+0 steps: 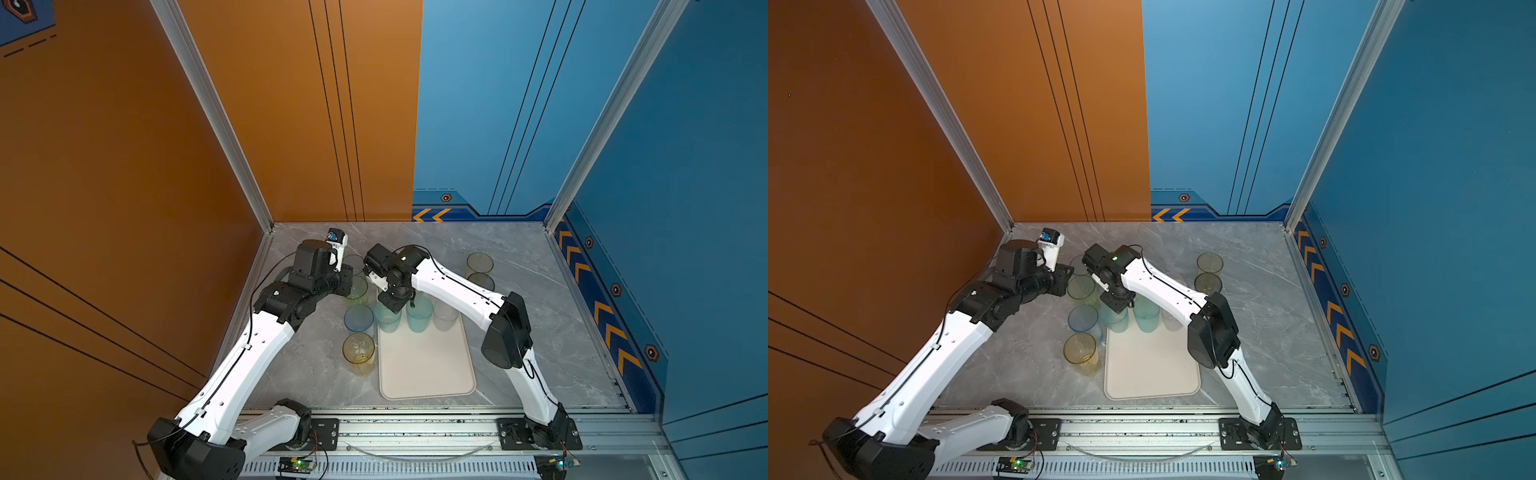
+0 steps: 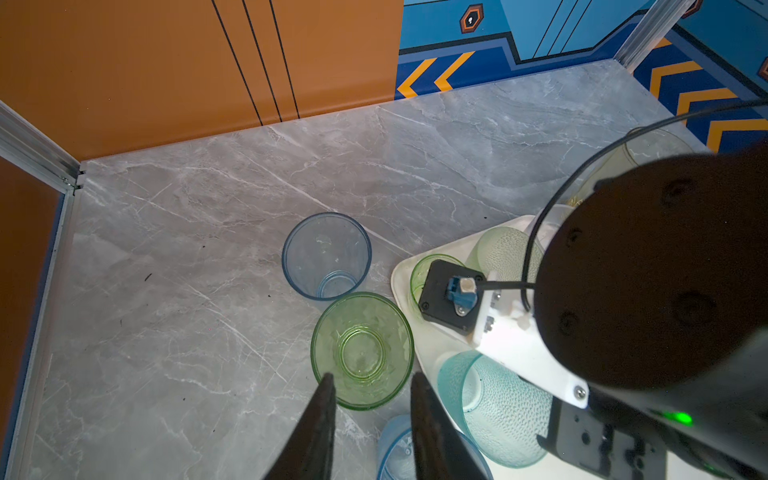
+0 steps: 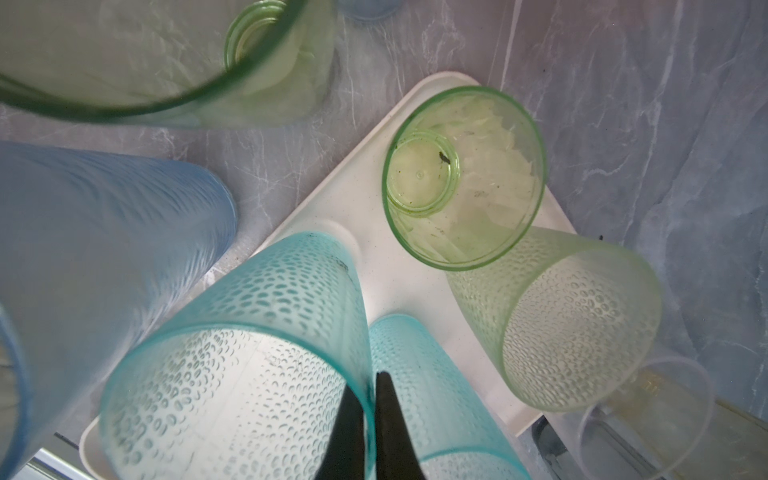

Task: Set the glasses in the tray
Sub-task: 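Lower the teal cup onto the tray beside the first teal cup, open right gripper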

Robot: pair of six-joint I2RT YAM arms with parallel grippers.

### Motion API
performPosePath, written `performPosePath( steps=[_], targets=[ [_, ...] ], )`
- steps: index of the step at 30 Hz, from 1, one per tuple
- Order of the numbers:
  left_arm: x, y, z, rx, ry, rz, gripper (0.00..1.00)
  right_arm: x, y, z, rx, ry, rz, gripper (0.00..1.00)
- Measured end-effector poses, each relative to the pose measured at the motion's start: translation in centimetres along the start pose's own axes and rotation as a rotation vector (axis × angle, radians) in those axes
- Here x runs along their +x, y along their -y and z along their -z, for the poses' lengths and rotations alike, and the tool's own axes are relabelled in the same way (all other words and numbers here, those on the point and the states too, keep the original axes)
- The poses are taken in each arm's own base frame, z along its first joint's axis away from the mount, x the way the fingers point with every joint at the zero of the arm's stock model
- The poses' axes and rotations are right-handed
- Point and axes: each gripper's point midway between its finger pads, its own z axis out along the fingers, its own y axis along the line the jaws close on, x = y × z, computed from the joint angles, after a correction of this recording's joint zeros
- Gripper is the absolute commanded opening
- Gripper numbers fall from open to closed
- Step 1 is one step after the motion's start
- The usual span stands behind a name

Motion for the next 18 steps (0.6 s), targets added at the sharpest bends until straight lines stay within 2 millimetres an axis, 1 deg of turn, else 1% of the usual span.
performPosePath(
  steps=[8,18],
  targets=[
    [0.01,-0.08,-0.04,-0.002,-0.001,0.001,0.32,0.02,0.62,-0.06,0.020,-0.002,-0.006,0.02],
    [0.15,-0.08,-0.30,-0.003,-0.009,0.001,0.32,0.05,0.93,-0.13,0.021,-0.003,-0.013,0.03]
  ],
)
